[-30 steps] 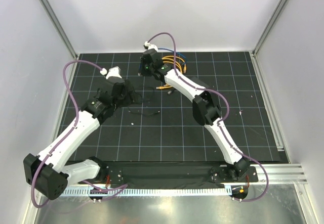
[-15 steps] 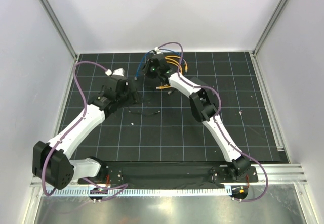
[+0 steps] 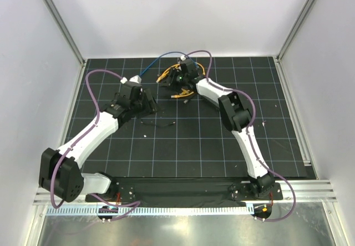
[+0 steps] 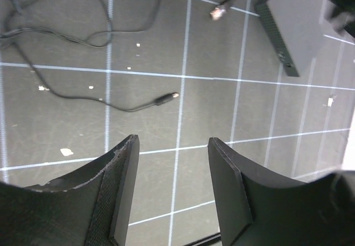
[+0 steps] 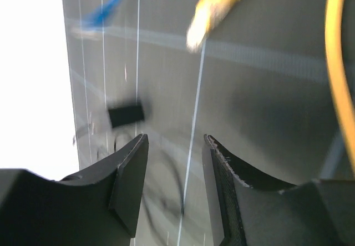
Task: Pull the plug from the switch port
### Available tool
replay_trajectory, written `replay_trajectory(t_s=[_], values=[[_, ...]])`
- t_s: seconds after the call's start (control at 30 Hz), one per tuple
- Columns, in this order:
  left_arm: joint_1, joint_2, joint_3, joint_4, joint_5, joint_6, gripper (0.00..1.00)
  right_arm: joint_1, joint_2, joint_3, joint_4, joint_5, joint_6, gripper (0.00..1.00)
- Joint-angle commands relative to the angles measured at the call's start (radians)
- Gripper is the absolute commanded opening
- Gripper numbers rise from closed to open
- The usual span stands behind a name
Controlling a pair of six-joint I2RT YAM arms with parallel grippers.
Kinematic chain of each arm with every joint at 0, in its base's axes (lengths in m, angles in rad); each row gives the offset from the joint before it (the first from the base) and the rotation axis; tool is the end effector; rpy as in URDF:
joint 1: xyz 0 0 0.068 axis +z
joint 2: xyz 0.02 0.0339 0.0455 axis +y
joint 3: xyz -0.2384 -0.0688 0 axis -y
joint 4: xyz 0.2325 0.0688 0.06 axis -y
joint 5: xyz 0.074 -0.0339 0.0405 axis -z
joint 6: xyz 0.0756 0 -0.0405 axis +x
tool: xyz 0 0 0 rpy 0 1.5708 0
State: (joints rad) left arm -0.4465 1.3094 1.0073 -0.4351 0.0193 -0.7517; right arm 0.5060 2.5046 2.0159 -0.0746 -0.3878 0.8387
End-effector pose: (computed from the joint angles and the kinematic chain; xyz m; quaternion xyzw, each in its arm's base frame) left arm 0.2780 -0.1347 0.2314 -0.1351 0.9043 -0.2356 0.3293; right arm 0.4820 0.2997 0.1222 0.0506 0.8629 0.4270 0.2655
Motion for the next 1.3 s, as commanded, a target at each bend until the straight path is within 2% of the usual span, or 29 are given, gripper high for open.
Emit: replay_trajectory(t_s=[0.0, 0.17, 0.3, 0.43, 0.6, 0.7, 0.87, 1.27], values=[[-0.001, 0.007, -0.003, 0.075, 0.065, -0.035, 0.56, -0.037, -0.275, -0.115, -0.020, -0.022, -0.085, 0.52], [-0.072, 0.108, 0.034, 0.124, 0.071, -0.070, 0.47, -0.145, -0.417, -0.235, -0.247, 0.012, -0.292, 0.57], [-0.165, 0.278, 0.192, 0.148, 0.089, -0.112, 0.40, -0.312, -0.473, -0.334, -0.275, -0.077, -0.325, 0.58], [-0.205, 0.436, 0.307, 0.196, 0.125, -0.173, 0.35, -0.414, -0.503, -0.417, -0.284, -0.147, -0.368, 0.59], [-0.222, 0.583, 0.389, 0.275, 0.152, -0.261, 0.36, -0.454, -0.536, -0.480, -0.332, -0.069, -0.490, 0.62], [-0.227, 0.681, 0.441, 0.325, 0.209, -0.324, 0.38, -0.483, -0.533, -0.525, -0.309, -0.060, -0.515, 0.63], [-0.247, 0.813, 0.568, 0.331, 0.214, -0.347, 0.38, -0.553, -0.523, -0.615, -0.202, -0.108, -0.498, 0.63], [-0.259, 0.949, 0.680, 0.338, 0.197, -0.393, 0.31, -0.592, -0.492, -0.622, -0.131, -0.146, -0.477, 0.63]])
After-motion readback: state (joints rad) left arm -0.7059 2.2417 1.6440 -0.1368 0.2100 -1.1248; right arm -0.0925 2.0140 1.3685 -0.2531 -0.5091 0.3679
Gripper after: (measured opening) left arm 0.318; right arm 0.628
